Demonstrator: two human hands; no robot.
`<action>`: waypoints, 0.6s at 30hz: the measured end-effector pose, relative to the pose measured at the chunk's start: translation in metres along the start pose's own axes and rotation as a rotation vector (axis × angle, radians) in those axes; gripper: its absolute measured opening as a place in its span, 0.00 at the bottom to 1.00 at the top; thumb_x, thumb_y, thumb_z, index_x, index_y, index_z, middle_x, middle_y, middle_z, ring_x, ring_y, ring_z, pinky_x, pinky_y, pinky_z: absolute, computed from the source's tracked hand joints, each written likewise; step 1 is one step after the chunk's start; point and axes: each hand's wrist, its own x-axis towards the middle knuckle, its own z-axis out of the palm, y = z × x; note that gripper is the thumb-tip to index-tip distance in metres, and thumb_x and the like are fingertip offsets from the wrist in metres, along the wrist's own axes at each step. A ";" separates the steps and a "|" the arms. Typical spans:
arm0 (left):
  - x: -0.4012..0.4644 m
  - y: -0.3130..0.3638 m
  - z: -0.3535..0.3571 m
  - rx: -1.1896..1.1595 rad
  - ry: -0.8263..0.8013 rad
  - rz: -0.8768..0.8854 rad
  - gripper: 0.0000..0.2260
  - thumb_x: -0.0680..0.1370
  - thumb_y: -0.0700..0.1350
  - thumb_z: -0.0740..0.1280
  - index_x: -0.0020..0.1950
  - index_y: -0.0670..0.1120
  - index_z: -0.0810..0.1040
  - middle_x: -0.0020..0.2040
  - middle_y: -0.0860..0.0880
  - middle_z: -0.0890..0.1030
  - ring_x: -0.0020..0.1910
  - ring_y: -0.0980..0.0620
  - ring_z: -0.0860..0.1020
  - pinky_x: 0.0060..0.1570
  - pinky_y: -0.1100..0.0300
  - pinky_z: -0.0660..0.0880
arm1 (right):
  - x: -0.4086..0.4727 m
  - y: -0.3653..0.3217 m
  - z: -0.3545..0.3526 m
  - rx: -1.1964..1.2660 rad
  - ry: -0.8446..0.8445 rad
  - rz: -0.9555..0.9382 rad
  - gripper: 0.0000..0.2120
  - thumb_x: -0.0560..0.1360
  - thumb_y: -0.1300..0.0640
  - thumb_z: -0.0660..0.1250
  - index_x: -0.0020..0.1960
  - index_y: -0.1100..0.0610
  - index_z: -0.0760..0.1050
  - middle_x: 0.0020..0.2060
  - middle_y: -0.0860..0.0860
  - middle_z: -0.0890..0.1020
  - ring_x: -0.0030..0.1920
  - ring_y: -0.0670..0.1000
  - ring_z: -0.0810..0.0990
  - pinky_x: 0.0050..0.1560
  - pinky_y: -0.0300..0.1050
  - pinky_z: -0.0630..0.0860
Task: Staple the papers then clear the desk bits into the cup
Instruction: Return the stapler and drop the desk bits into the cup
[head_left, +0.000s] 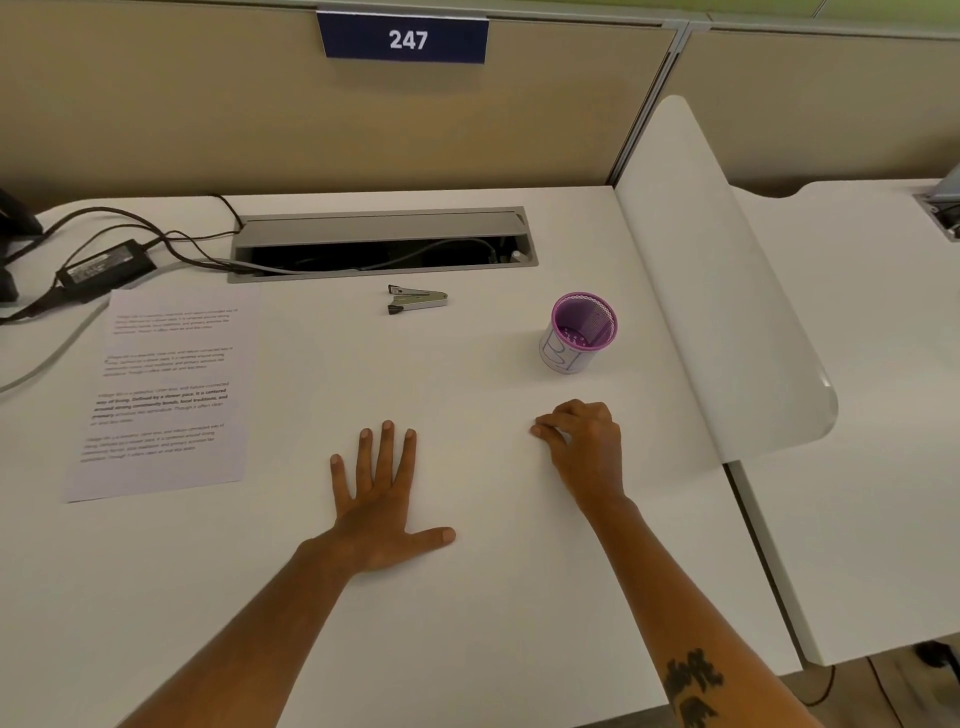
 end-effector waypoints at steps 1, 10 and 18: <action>0.000 0.000 0.000 0.003 0.001 -0.001 0.62 0.67 0.82 0.59 0.76 0.54 0.19 0.75 0.49 0.15 0.74 0.44 0.17 0.74 0.32 0.25 | 0.001 0.000 0.000 -0.009 -0.005 -0.011 0.04 0.73 0.54 0.79 0.47 0.52 0.89 0.43 0.47 0.87 0.46 0.52 0.79 0.43 0.50 0.79; 0.001 0.001 0.002 0.005 0.001 -0.005 0.61 0.67 0.82 0.59 0.76 0.54 0.19 0.74 0.50 0.14 0.74 0.44 0.16 0.74 0.32 0.25 | 0.005 0.002 0.009 -0.123 -0.025 -0.068 0.04 0.75 0.62 0.74 0.44 0.55 0.87 0.40 0.49 0.86 0.41 0.55 0.79 0.38 0.53 0.78; 0.001 0.000 0.002 0.007 -0.002 -0.010 0.62 0.67 0.82 0.59 0.76 0.54 0.19 0.74 0.49 0.15 0.74 0.44 0.17 0.75 0.32 0.26 | 0.006 -0.013 0.016 -0.289 -0.081 -0.096 0.07 0.72 0.71 0.72 0.43 0.60 0.81 0.39 0.54 0.81 0.41 0.57 0.77 0.36 0.51 0.74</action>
